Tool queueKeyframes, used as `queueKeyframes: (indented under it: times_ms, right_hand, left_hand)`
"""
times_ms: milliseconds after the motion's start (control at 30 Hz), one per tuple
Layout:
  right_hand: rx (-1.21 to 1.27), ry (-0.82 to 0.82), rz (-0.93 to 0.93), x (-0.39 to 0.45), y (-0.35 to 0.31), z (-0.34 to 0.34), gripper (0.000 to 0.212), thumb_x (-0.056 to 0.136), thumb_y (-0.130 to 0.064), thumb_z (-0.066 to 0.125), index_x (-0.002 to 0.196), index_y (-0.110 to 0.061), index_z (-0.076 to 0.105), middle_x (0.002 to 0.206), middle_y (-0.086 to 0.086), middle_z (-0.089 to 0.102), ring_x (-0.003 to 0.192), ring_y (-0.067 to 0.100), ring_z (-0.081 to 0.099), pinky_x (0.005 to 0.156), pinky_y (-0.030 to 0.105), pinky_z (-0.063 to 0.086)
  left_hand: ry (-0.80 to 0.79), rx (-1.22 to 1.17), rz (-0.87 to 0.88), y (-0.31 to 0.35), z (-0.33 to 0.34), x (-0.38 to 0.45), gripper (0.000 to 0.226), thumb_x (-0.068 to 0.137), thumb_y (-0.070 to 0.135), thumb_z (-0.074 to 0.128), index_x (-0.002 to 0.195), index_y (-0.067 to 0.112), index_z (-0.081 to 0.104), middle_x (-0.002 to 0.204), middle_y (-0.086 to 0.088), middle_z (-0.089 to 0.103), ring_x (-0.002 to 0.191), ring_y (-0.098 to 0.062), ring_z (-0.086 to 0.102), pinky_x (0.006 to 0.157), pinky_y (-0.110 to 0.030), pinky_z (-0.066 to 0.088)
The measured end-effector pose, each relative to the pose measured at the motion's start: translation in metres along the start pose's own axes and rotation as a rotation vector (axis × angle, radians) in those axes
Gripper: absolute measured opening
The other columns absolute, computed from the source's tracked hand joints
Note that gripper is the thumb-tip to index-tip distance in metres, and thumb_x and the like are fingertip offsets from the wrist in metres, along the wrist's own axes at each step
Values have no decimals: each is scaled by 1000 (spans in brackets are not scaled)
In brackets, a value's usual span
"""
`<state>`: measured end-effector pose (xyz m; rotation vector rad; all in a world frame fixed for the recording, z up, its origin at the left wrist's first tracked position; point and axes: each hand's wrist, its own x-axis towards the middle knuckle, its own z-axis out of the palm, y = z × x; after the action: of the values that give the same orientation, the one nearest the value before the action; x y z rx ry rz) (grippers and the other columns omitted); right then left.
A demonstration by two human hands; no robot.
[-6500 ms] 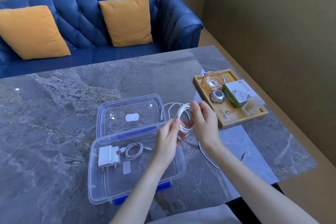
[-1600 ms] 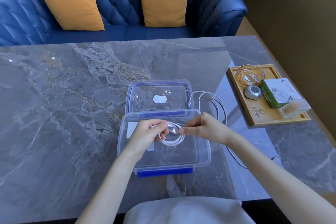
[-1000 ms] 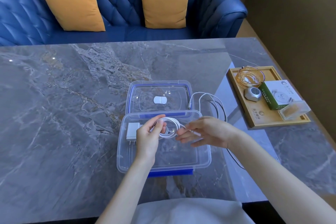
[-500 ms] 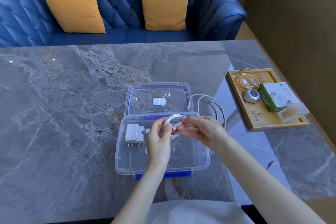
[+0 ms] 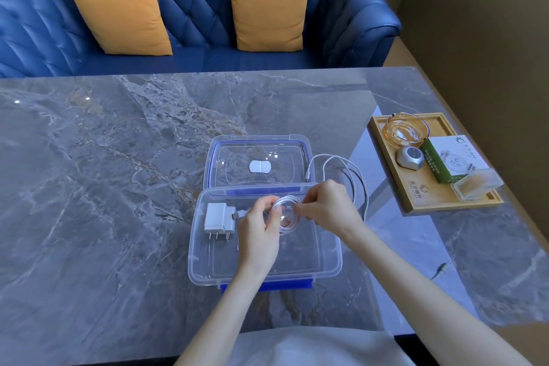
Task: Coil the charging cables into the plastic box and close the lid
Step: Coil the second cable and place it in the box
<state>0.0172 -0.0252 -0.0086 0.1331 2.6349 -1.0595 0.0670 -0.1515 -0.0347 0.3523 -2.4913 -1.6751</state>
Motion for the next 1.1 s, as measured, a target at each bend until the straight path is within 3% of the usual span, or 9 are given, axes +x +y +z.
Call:
queueKeyframes:
  times_ms: [167,233,400,500,667,767,900,1000,1100]
  right_hand:
    - [143,-109,-36,-3,7,3,11,78,-22,63,84,-13,61,77,8,67,74,23,61,67,34,52]
    - [193,-148,-113,-6,10,8,15,86,-15,54,96,-7,63,85,16,71,77,26,67,73,36,57]
    - [-183,-62,-129,-5,15,14,14,81,-12,48,73,-2,53,77,17,69,72,37,63,65,36,52]
    - [-388,-110,-48,-6,16,16,26,83,-9,47,60,-10,36,80,20,56,71,34,50,60,33,40]
    - [-248,-173,42,-2,28,29,26,81,2,48,60,-8,38,74,24,61,79,43,66,64,42,54]
    - [-197,-156,83,-2,27,30,6,82,3,47,84,-1,51,94,28,65,84,42,65,70,45,55]
    - [-189,-155,117,-4,28,34,12,86,2,42,94,-6,39,114,25,58,103,35,58,56,31,34]
    - [-155,-170,131,-7,31,44,38,88,0,44,125,3,36,130,22,46,118,31,48,82,30,38]
    - [-86,-187,166,-8,33,52,52,90,-12,50,135,3,27,134,21,39,123,33,44,92,32,38]
  left_hand:
    - [-51,-148,-80,-1,-3,1,17,91,13,50,92,27,59,86,11,66,80,9,61,79,-30,50]
    - [-64,-194,-101,-2,-2,3,24,91,13,52,85,35,57,87,8,67,83,1,63,78,-34,52]
    - [-137,-33,-98,-13,4,3,13,90,14,53,92,22,64,83,14,65,79,7,60,68,-7,45]
    - [-277,157,-142,-24,6,5,19,88,23,57,101,12,66,90,5,69,84,-10,65,59,-7,43]
    - [-359,293,-201,-30,12,16,24,85,26,62,102,12,69,98,-5,74,86,-16,68,56,-10,43]
    - [-375,282,-242,-33,17,23,22,84,21,63,101,8,69,97,-10,73,85,-20,67,69,-27,54]
    - [-341,246,-290,-33,25,33,20,84,12,62,101,4,68,91,-10,71,78,-20,63,78,-31,53]
    - [-308,251,-311,-34,33,40,17,82,12,65,94,2,71,87,-15,74,81,-26,68,82,-36,55]
    - [-288,294,-311,-35,39,43,13,80,13,65,86,3,72,83,-15,74,81,-28,68,79,-33,54]
